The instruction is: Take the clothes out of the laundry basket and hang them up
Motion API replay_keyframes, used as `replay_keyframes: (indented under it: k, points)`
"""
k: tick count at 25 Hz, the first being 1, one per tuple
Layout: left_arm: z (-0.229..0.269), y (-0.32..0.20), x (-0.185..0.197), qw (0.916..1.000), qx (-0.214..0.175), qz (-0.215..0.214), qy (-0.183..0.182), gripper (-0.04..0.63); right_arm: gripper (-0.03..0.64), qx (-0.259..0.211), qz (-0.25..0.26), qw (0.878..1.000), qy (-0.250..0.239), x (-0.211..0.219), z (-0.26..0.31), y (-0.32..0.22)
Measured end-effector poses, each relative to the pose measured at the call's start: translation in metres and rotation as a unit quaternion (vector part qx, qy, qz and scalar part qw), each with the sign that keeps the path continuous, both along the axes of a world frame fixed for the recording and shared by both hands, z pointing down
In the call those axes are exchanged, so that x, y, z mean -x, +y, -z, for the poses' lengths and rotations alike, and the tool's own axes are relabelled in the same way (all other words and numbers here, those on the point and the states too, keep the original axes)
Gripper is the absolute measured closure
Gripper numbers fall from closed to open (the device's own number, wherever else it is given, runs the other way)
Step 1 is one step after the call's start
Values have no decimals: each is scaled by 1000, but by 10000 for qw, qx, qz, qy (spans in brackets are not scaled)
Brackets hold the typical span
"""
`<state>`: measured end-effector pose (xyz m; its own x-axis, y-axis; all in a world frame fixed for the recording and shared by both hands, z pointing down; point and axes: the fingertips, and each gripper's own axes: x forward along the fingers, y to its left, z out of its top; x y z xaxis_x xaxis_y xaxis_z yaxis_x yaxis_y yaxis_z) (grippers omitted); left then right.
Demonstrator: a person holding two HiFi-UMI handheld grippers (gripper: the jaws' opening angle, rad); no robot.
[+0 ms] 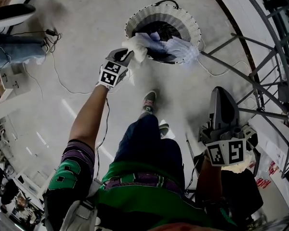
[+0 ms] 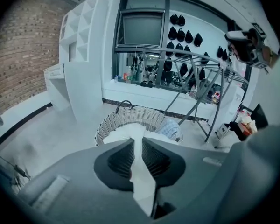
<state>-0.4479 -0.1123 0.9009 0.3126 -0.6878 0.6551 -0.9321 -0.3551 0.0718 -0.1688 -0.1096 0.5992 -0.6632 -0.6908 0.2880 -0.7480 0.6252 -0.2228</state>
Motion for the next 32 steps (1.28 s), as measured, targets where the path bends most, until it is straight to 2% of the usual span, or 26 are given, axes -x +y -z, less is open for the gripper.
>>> replay_keyframes:
  k: [7, 16, 22, 28, 32]
  points:
    - [101, 34, -27, 9996, -276, 91, -48, 538, 617, -87, -7, 9999, -67, -42, 74, 46]
    - [216, 74, -57, 9961, -811, 338, 14, 538, 616, -669, -226, 9972, -256, -110, 162, 96]
    - [291, 111, -88, 9933, -1098, 369, 43, 538, 617, -959, -644, 9921, -479, -164, 226, 134]
    - [367, 138, -126, 9865, -1595, 334, 163, 538, 616, -1367, -1045, 9826, -706, -214, 275, 180]
    - [413, 145, -170, 9806, -1945, 29, 257, 538, 617, -1614, -1352, 9743, -799, -250, 294, 209]
